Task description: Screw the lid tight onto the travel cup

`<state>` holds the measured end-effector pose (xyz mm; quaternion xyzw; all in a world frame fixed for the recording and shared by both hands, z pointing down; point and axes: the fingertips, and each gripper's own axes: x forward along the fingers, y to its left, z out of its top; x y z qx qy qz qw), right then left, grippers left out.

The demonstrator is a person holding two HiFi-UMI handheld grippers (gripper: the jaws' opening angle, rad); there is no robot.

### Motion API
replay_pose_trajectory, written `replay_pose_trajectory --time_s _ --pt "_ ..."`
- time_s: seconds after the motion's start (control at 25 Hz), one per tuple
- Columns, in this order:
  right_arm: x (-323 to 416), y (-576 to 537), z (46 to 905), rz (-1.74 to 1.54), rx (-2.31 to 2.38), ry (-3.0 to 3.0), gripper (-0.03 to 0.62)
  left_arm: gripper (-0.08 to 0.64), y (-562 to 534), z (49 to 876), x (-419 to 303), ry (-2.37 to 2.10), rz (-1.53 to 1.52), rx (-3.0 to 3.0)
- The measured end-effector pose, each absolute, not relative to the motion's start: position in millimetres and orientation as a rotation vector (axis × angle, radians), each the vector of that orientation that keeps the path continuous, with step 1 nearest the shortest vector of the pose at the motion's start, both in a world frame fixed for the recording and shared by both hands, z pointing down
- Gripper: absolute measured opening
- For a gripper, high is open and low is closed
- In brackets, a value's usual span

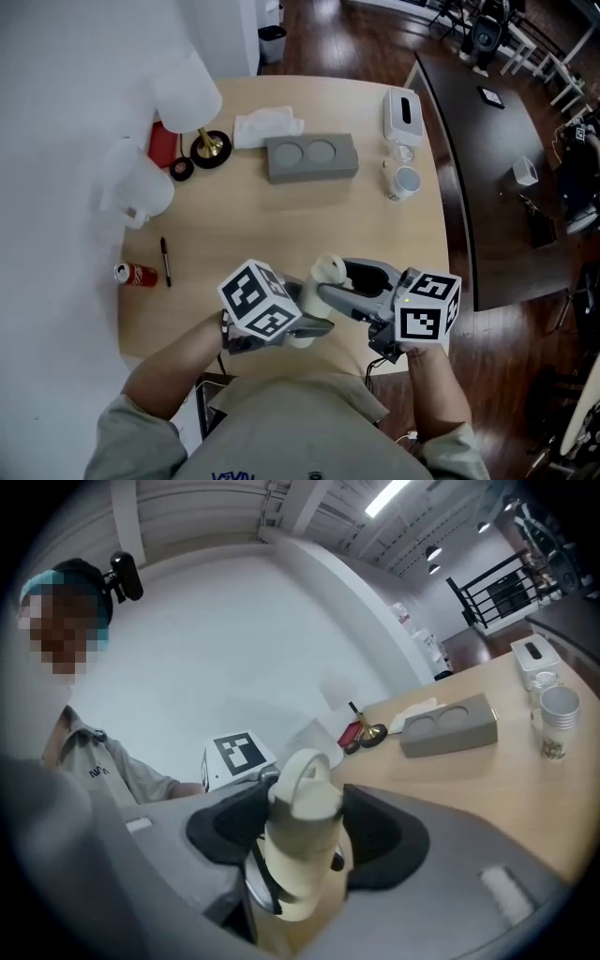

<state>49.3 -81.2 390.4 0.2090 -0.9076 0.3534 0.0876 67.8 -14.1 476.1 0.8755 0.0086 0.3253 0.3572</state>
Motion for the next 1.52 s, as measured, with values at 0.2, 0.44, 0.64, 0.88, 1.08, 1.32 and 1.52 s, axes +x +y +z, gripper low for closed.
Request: replay_pose_trajectory --time_s 0.2,0.44,0.64,0.88,1.08,1.32,1.52 --pt "50 -80 390 0.994 0.618 -2.717 0.255 0.318 -20 481 69 -0.032 0.836 2.336" --pt "81 -94 349 0.965 0.748 -2.914 0.258 0.316 -66 482 69 -0.275 0.585 2.530" --pt "97 -96 356 1.037 0.895 -2.919 0.258 0.316 -113 504 68 -0.547 0.550 2.749" --pt "98 -93 368 1.089 0.958 -2.895 0.258 0.316 -139 532 73 -0.707 0.586 2.828" --pt "98 -95 372 1.109 1.009 -2.872 0.258 0.316 -152 562 68 -0.817 0.597 2.811" --pt "100 -93 384 1.149 1.034 -2.828 0.258 0.316 -152 581 73 -0.867 0.606 2.825" --pt "96 -102 384 1.128 1.040 -2.839 0.258 0.316 -166 591 71 -0.930 0.602 2.857"
